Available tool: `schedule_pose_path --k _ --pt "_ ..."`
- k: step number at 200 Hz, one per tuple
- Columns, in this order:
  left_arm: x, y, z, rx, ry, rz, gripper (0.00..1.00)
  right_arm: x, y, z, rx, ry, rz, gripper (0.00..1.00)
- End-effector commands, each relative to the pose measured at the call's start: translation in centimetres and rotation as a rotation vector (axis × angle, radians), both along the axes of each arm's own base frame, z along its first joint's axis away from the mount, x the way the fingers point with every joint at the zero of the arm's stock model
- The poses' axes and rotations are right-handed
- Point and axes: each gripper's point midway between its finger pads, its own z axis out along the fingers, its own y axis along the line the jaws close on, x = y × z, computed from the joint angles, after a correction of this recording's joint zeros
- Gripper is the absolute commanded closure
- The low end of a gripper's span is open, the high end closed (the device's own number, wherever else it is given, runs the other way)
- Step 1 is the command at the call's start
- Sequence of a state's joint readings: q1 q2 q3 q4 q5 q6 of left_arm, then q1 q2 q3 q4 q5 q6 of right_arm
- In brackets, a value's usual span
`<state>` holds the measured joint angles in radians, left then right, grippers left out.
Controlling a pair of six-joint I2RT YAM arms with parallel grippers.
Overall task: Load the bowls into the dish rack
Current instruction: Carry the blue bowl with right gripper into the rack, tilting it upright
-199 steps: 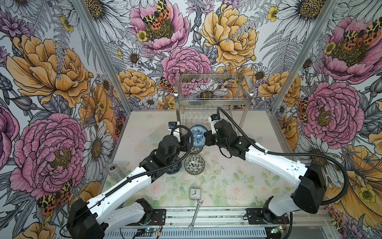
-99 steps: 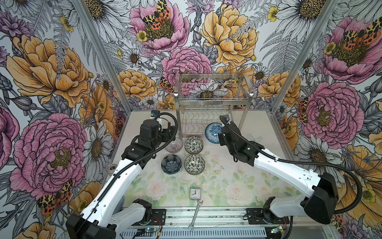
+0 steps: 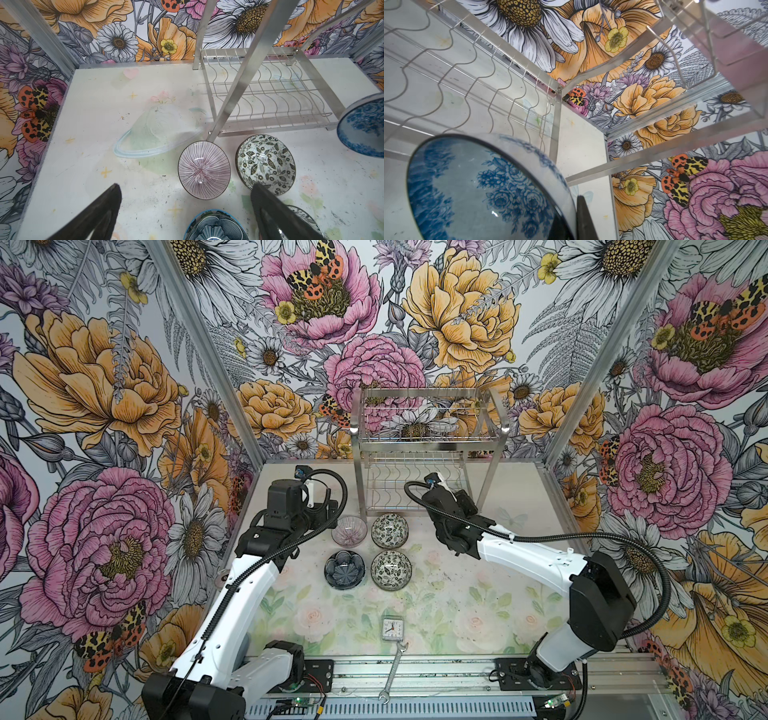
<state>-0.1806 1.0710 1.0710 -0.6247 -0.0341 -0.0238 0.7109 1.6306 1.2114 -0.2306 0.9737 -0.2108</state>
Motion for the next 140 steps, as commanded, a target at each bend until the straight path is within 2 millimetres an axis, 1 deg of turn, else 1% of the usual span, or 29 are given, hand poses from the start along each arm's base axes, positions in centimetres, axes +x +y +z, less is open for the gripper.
schedule_pose_path --k 1,41,84,105,121,140 --pt "-0.6 0.2 0.1 0.003 -0.010 -0.014 0.01 1.9 -0.4 4.0 -0.053 -0.128 -0.070 1.00" --pt "-0.5 0.5 0.0 0.006 -0.008 -0.004 0.01 4.6 0.4 4.2 -0.163 -0.173 -0.079 1.00" --pt "-0.6 0.4 0.1 -0.004 -0.008 -0.006 0.02 7.6 0.2 4.3 -0.216 -0.200 -0.101 1.00" --pt "-0.6 0.4 0.1 -0.005 -0.008 -0.006 0.01 9.0 0.1 4.0 -0.257 -0.212 -0.116 1.00" --pt "-0.7 0.4 0.2 -0.006 -0.011 -0.006 0.01 10.1 0.0 3.3 -0.290 -0.206 -0.121 1.00" --pt "-0.7 0.4 0.2 -0.007 -0.012 -0.006 0.01 11.3 -0.2 2.9 -0.300 -0.209 -0.133 1.00"
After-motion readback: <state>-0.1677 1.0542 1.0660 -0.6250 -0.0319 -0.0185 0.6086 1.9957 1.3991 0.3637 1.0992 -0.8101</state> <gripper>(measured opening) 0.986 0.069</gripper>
